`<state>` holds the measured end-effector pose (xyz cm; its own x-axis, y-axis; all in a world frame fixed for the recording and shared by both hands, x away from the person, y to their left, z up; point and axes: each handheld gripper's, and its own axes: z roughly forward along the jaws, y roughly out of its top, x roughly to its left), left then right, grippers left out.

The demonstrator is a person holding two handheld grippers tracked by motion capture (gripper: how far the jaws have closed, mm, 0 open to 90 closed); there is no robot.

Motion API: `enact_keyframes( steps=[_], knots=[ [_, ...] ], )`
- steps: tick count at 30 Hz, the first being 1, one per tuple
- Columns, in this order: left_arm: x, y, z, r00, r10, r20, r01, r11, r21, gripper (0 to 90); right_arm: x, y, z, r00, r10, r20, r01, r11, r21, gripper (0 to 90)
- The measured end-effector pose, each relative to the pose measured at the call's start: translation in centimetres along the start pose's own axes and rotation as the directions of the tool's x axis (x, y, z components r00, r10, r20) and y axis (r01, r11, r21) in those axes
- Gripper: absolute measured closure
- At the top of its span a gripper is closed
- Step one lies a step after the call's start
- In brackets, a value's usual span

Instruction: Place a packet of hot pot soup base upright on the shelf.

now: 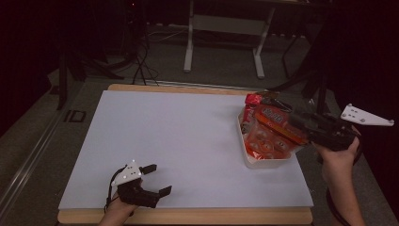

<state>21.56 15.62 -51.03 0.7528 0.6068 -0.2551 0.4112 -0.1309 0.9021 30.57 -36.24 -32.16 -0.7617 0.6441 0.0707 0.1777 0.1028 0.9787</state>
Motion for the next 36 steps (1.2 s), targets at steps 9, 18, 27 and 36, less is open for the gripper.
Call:
enact_keyframes(
  steps=[9, 18, 27, 36],
  knots=[
    [-0.1, 0.0, -0.1, 0.9998, 0.018, -0.005, -0.018, 0.9998, -0.011, 3.0, 3.1, -0.8, 2.6, 0.9940, -0.004, -0.109, 0.005, 1.000, 0.013, 33.1],
    [-0.2, 0.0, -0.2, 0.9997, 0.022, -0.005, -0.022, 0.9997, -0.009, 3.0, 4.8, -3.5, 5.1, 0.9873, 0.030, -0.156, -0.019, 0.998, 0.068, 23.7],
    [-0.2, 0.0, -0.3, 0.9997, 0.024, -0.005, -0.024, 0.9996, -0.016, 2.9, 5.8, -6.5, 6.8, 0.9761, 0.046, -0.212, -0.021, 0.993, 0.116, 18.7],
    [-0.3, 0.1, -0.4, 0.9994, 0.034, -0.003, -0.034, 0.9988, -0.034, 3.0, 6.1, -9.8, 8.4, 0.9742, 0.050, -0.220, -0.010, 0.984, 0.177, 15.4]
  ],
)
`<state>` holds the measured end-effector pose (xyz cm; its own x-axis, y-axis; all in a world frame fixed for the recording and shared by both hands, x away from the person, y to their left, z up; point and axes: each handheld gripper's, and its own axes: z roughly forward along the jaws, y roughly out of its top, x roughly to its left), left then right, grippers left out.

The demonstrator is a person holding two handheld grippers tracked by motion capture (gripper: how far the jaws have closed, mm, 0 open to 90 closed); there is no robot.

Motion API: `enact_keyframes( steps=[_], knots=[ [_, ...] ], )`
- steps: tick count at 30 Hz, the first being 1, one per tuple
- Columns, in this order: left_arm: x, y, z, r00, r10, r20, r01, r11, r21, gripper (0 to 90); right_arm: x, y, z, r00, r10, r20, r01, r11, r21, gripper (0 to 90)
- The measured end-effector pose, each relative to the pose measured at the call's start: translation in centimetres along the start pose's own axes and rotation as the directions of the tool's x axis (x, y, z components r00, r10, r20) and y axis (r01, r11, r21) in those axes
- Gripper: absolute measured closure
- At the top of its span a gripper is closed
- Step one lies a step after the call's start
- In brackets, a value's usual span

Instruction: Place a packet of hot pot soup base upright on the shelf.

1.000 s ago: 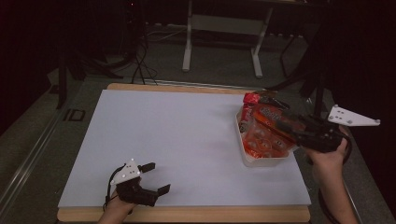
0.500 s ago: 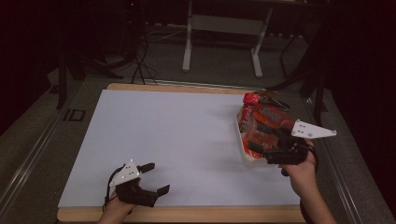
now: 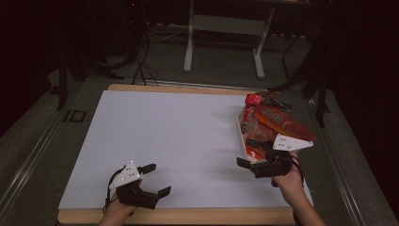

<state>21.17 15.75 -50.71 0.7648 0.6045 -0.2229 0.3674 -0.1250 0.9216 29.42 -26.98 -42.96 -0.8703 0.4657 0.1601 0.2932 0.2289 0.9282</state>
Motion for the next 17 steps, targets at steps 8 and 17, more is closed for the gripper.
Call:
enact_keyframes(
  steps=[8, 17],
  knots=[
    [0.0, 0.1, -0.2, 1.0000, 0.001, 0.006, -0.001, 0.9999, -0.016, 3.0, -0.4, -1.7, 0.9, 1.0000, -0.001, 0.003, 0.001, 0.999, 0.039, 15.6],
    [-0.1, 0.1, -0.2, 0.9999, 0.014, 0.003, -0.014, 0.9998, -0.017, 3.0, -0.6, -2.4, 1.4, 0.9997, -0.023, 0.009, 0.022, 0.998, 0.061, 15.9]
  ],
)
